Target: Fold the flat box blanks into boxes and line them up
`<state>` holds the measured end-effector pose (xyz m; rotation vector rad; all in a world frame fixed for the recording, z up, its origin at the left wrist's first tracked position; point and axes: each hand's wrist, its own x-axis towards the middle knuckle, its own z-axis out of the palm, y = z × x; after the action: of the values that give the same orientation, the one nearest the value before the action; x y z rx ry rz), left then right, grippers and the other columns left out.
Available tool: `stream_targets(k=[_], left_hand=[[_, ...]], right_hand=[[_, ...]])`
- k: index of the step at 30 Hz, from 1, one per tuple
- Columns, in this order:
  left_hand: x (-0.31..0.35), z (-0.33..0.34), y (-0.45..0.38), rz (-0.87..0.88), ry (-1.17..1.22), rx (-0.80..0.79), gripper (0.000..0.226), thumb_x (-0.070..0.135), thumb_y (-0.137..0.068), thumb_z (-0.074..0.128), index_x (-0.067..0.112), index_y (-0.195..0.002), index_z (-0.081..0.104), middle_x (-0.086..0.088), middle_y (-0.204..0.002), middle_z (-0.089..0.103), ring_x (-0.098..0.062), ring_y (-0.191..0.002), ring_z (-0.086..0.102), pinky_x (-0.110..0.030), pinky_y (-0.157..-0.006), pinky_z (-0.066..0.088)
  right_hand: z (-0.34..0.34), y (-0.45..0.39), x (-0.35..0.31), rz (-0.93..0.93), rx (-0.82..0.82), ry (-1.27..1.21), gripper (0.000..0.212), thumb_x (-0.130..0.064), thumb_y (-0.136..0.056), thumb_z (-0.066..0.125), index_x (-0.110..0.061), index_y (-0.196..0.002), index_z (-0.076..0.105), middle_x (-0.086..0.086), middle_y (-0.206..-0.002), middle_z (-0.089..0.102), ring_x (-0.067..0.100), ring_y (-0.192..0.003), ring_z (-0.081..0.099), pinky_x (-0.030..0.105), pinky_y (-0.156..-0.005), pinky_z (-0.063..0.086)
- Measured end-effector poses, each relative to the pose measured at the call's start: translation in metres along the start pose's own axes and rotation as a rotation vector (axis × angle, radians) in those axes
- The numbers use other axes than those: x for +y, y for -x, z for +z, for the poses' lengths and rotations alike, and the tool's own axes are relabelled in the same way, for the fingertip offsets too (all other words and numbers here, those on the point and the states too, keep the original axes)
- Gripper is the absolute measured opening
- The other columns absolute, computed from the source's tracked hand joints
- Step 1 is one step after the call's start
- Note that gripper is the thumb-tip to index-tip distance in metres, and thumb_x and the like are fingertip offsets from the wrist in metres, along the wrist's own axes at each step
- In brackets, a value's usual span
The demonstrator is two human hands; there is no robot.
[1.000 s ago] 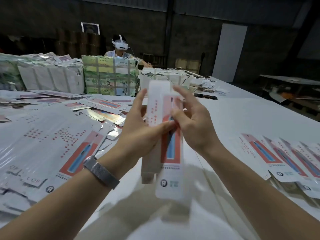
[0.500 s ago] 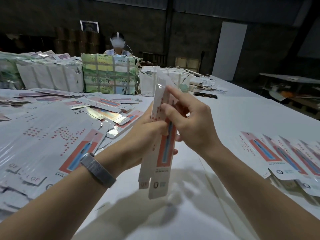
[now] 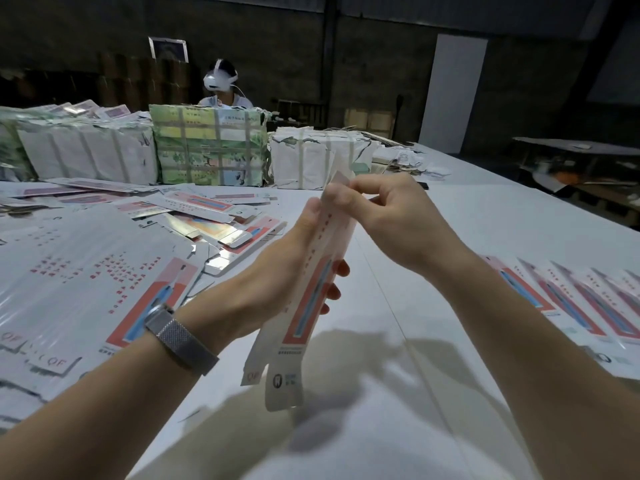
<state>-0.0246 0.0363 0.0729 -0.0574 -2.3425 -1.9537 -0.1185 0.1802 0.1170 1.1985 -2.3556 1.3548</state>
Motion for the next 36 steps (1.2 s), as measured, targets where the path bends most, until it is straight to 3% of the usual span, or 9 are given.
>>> stream_targets(k=[6,10,12,16,19,22,25,30,36], left_hand=[[0.005,0.003,0.002,0.026,0.063,-0.010,0.082,0.083,-0.088,0.026,0.015,-0.106,0.069,-0.009,-0.091,0.073,-0.025,-0.074,0.070,-0.040,-0.071,0.061],[0.006,0.009,0.000,0.057,0.137,0.075,0.073,0.080,-0.088,0.036,0.015,-0.113,0.058,-0.005,-0.077,0.066,-0.018,-0.060,0.060,-0.035,-0.060,0.053],[0.004,0.013,-0.003,0.128,0.085,0.115,0.060,0.073,-0.081,0.056,0.033,-0.124,0.044,-0.005,-0.078,0.064,-0.016,-0.058,0.059,-0.034,-0.056,0.051],[0.003,0.010,-0.003,0.246,-0.102,0.176,0.089,0.040,-0.064,0.083,0.044,-0.134,0.029,-0.006,-0.101,0.060,-0.010,-0.074,0.069,-0.027,-0.064,0.059],[0.008,0.002,0.000,0.332,-0.230,0.199,0.086,0.028,-0.067,0.079,0.048,-0.133,0.029,-0.007,-0.100,0.064,-0.018,-0.084,0.070,-0.030,-0.072,0.063],[0.010,0.010,0.003,0.469,-0.403,0.251,0.082,0.024,-0.079,0.062,0.048,-0.139,0.013,-0.008,-0.097,0.065,-0.027,-0.082,0.069,-0.051,-0.075,0.059],[0.006,0.018,0.002,0.581,-0.525,0.326,0.080,0.025,-0.088,0.052,0.044,-0.146,-0.001,-0.004,-0.115,0.066,-0.025,-0.090,0.069,-0.052,-0.078,0.057],[0.006,0.009,-0.003,0.520,-0.026,0.201,0.078,0.027,-0.095,0.053,0.056,-0.146,0.002,0.005,-0.141,0.053,-0.014,-0.117,0.065,-0.034,-0.090,0.059],[0.003,0.006,-0.009,0.542,0.161,0.228,0.066,0.024,-0.097,0.052,0.055,-0.146,0.020,0.008,-0.122,0.066,-0.023,-0.115,0.067,-0.038,-0.085,0.059]], right_hand=[[-0.001,0.004,-0.009,-0.085,0.056,-0.121,0.052,-0.043,-0.094,0.060,0.005,-0.077,0.065,0.023,-0.071,0.059,0.036,-0.068,0.054,0.049,-0.061,0.045],[0.006,0.003,-0.015,-0.106,0.183,-0.273,0.048,-0.033,-0.087,0.063,0.006,-0.063,0.048,0.007,-0.054,0.037,0.015,-0.050,0.034,0.031,-0.049,0.029],[0.010,0.005,-0.015,-0.134,0.219,-0.289,0.044,-0.029,-0.089,0.064,0.002,-0.061,0.049,0.012,-0.054,0.040,0.022,-0.049,0.041,0.035,-0.046,0.036],[0.013,0.007,-0.019,-0.178,0.250,-0.260,0.041,-0.026,-0.093,0.064,0.001,-0.064,0.053,0.006,-0.054,0.049,0.016,-0.052,0.057,0.038,-0.046,0.050],[0.012,0.008,-0.020,-0.181,0.291,-0.221,0.041,-0.023,-0.091,0.065,-0.013,-0.055,0.048,-0.014,-0.049,0.043,0.005,-0.048,0.043,0.028,-0.046,0.039],[0.013,0.010,-0.022,-0.198,0.346,-0.148,0.042,-0.021,-0.091,0.067,-0.011,-0.054,0.047,-0.009,-0.048,0.041,0.005,-0.048,0.038,0.024,-0.048,0.035],[0.015,0.012,-0.026,-0.228,0.393,-0.134,0.037,-0.025,-0.090,0.067,-0.004,-0.062,0.056,0.003,-0.053,0.050,0.012,-0.050,0.047,0.032,-0.049,0.042],[0.020,0.012,-0.024,-0.206,0.460,-0.234,0.015,-0.039,-0.095,0.060,-0.026,-0.099,0.053,0.018,-0.076,0.059,0.028,-0.068,0.059,0.047,-0.060,0.051],[0.032,0.014,-0.015,-0.071,0.199,-0.342,0.023,-0.039,-0.098,0.049,-0.046,-0.119,0.052,0.003,-0.093,0.066,0.020,-0.090,0.068,0.045,-0.078,0.060]])
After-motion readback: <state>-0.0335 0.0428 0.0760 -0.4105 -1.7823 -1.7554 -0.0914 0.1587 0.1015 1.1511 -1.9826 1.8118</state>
